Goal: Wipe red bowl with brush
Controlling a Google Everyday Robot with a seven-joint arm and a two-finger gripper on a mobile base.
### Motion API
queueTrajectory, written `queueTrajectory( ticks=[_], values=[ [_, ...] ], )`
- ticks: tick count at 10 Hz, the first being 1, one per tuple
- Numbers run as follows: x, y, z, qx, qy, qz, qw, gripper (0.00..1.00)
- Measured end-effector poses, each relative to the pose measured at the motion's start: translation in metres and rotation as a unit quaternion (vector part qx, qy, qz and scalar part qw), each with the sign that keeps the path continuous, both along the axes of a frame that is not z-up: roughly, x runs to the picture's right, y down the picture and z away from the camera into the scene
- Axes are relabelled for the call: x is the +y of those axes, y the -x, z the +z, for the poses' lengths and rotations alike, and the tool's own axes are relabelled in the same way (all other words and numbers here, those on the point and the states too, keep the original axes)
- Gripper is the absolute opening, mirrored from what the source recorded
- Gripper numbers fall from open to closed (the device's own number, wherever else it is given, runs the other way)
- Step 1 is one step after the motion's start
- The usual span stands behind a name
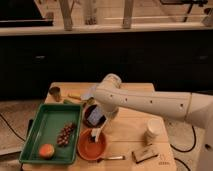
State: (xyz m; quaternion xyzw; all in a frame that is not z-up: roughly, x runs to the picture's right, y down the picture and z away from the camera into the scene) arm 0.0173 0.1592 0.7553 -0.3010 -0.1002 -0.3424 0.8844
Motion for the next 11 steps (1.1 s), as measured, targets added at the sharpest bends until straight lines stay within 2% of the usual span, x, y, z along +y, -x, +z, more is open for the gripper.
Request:
queueTrajectory(
  ticks=[2, 5, 8, 11],
  values=[
    [0.001, 0.039, -0.001, -0.034, 0.002, -0.037, 0.9987, 0.01],
    [0.02, 0.059, -0.017, -0.061, 0.011, -0.07, 0.9957, 0.01],
    [0.045, 0.043, -0.038, -0.065, 0.019, -0.08, 0.9945, 0.01],
    [0.048, 0.005, -0.04, -0.042, 0.024, -0.076, 0.9959, 0.01]
  ],
)
